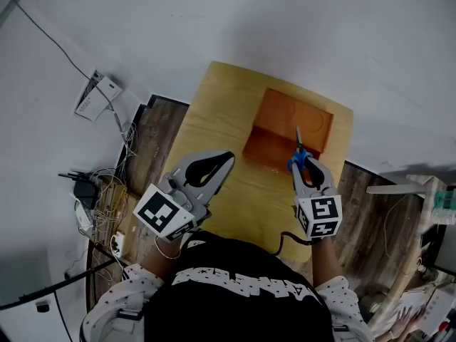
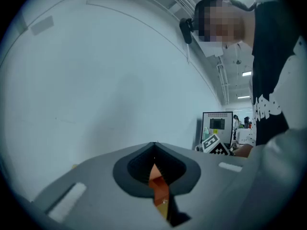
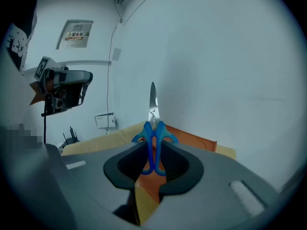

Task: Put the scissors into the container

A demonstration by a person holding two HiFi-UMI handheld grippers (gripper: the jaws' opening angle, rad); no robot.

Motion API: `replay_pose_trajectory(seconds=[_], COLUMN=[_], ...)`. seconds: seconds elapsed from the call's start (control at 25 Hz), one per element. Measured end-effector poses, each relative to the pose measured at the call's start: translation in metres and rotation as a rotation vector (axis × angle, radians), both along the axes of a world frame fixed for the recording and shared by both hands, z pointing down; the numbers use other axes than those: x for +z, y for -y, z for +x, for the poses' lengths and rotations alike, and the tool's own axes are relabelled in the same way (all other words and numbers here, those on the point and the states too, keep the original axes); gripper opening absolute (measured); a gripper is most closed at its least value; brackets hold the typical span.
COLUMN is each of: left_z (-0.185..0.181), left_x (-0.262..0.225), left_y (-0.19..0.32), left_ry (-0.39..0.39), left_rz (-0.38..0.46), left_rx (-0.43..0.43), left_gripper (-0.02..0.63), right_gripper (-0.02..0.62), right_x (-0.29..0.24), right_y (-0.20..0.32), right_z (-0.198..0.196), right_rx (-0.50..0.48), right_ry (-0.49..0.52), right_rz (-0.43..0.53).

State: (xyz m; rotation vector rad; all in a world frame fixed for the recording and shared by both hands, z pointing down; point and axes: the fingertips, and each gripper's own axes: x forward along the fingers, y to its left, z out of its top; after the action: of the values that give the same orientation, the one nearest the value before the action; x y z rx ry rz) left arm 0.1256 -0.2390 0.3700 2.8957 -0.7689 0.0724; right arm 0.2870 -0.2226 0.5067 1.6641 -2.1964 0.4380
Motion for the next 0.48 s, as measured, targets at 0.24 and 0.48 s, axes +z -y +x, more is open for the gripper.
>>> replay_pose_trajectory(seconds=[0.24, 0.48], left_z=[-0.011, -0.019], left_x=[0.001, -0.003], left_y=[0.006, 0.004], left_ry=[-0.011, 0.007], left_rz=[0.011, 0.069], left_rx=[-0.044, -0.08], left_gripper=[0.001, 0.002], right_gripper=[0.101, 0.101], right_x=[0.03, 0.056], right_y=[0.011, 0.017], right_z=[-0.004, -0.007], right_rx=[-0.05, -0.115], right_ry=[-0.058, -0.111], right_rz=[-0.075, -0.153])
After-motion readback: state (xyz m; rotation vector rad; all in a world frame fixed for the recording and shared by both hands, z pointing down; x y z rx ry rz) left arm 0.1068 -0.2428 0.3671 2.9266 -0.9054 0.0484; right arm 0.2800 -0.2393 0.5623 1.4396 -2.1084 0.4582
